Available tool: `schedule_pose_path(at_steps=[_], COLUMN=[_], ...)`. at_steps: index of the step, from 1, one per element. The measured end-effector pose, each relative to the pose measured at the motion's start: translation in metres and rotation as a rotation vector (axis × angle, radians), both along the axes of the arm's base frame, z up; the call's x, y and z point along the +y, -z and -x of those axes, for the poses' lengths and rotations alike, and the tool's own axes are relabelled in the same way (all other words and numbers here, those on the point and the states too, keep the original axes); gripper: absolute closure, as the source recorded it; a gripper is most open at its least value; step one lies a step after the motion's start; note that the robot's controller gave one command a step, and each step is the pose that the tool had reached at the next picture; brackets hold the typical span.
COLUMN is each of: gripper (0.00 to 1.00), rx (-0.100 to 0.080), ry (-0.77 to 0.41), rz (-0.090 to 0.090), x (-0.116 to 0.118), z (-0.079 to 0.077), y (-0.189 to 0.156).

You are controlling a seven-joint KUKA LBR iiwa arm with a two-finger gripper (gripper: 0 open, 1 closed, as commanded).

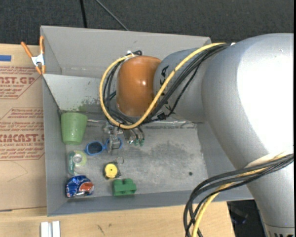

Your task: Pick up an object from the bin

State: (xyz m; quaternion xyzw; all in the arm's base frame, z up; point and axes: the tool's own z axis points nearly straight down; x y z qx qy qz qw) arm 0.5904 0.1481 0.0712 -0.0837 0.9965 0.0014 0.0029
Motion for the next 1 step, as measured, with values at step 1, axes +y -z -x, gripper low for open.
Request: schedule_pose_path(at_steps=[1], gripper=[1.0], rx=[-0.006], ry=[-0.056], rz=[0.0], x=[0.0082], z=[0.0052], y=[-0.1378])
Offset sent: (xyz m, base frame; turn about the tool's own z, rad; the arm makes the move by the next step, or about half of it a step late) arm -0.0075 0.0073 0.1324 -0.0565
